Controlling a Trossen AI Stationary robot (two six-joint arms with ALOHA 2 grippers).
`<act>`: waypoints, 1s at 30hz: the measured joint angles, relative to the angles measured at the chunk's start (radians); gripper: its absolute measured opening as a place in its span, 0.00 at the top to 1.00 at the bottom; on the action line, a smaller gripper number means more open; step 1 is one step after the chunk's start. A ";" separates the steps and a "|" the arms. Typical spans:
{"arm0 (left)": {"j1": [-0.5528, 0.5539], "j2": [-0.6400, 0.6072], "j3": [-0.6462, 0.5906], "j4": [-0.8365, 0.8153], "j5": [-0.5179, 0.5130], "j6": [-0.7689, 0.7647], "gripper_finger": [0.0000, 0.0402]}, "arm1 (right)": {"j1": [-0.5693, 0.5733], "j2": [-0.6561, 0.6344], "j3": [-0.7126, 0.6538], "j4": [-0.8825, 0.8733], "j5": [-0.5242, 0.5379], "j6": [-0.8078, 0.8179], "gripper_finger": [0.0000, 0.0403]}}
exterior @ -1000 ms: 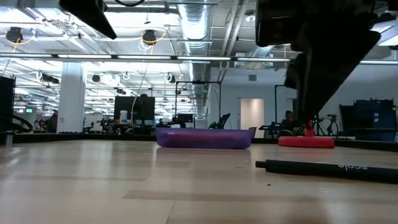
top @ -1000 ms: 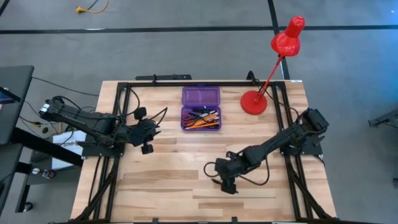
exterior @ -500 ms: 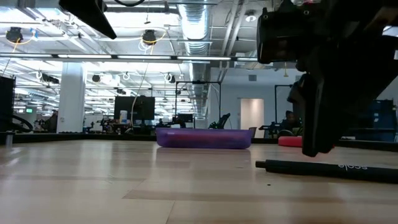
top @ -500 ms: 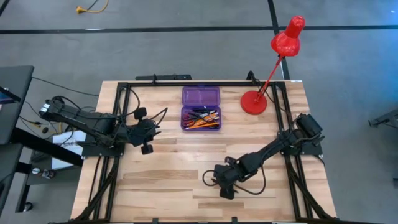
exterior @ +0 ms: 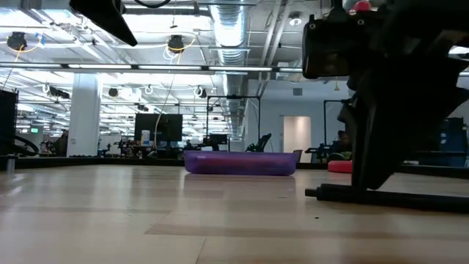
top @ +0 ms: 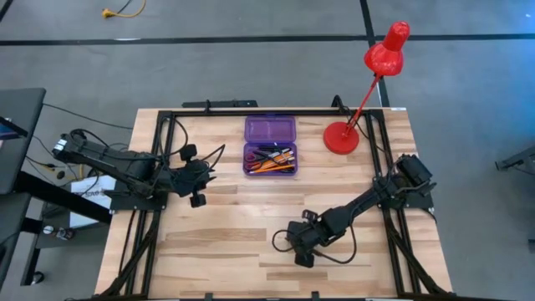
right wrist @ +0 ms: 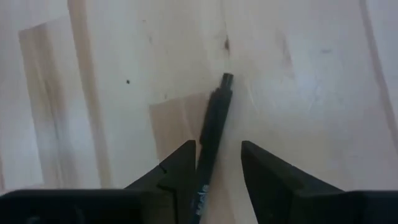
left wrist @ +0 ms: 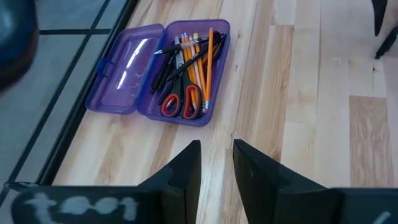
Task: Pick & place school supplies into a supply box
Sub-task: Put the black pen into the purple supply box
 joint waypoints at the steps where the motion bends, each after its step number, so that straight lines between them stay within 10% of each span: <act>1: 0.000 0.000 0.000 0.000 0.000 0.000 0.79 | 0.000 0.000 0.000 -0.011 0.003 0.000 0.70; 30: -0.001 0.000 0.000 0.000 -0.002 0.008 0.79 | -0.026 -0.025 0.053 -0.131 0.037 0.075 0.70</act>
